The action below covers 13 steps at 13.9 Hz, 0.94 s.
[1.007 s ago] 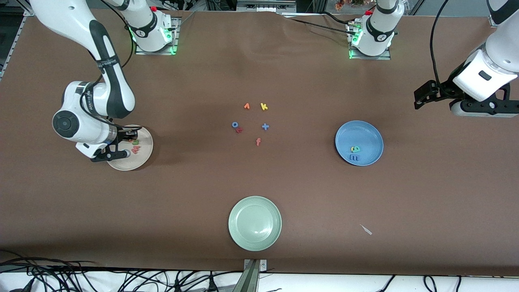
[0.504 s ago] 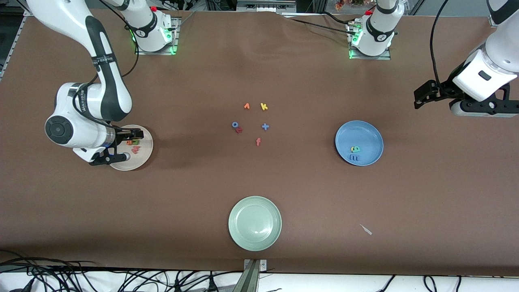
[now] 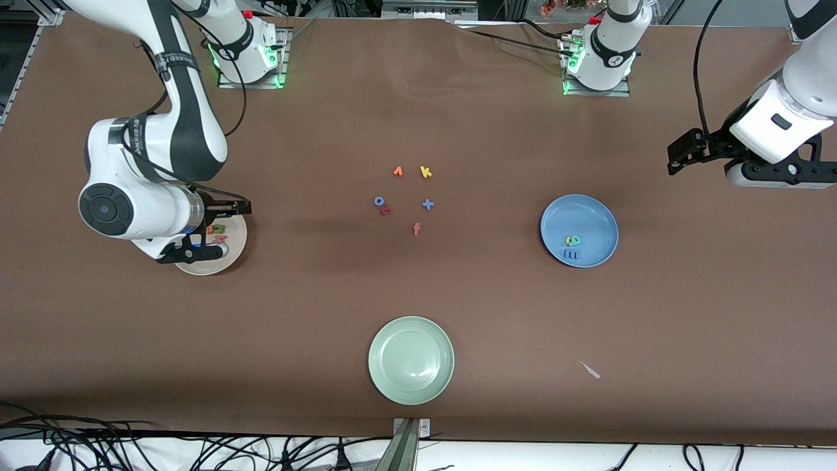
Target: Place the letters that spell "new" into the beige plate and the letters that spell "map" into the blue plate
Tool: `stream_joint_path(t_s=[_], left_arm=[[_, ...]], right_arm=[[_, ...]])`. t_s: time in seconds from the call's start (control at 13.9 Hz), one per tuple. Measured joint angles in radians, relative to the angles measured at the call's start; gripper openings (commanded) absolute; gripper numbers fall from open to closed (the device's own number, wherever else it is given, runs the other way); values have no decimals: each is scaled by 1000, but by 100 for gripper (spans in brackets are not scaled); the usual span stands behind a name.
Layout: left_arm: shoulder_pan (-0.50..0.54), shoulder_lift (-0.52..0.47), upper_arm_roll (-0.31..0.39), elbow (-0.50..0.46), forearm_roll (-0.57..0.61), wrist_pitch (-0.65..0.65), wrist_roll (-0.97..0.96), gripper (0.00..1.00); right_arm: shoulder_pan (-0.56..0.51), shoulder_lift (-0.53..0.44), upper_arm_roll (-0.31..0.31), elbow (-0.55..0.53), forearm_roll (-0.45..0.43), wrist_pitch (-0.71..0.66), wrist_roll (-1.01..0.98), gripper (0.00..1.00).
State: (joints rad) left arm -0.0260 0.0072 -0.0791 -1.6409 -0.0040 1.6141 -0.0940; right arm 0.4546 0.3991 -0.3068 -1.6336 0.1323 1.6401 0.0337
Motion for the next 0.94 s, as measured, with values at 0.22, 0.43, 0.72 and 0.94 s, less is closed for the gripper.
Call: stream_joint_path(t_s=[0.22, 0.43, 0.72, 0.94], left_arm=[[0, 0, 0, 0, 0, -1, 0, 100], [0, 0, 0, 0, 0, -2, 0, 100], [0, 0, 0, 0, 0, -2, 0, 100], [0, 0, 0, 1, 0, -3, 0, 100]], right_arm=[[2, -1, 0, 72, 0, -71, 12, 100], [-15, -14, 25, 107, -1, -88, 12, 100], [-193, -88, 189, 110, -4, -88, 12, 100], [-240, -142, 202, 109, -39, -88, 0, 100]])
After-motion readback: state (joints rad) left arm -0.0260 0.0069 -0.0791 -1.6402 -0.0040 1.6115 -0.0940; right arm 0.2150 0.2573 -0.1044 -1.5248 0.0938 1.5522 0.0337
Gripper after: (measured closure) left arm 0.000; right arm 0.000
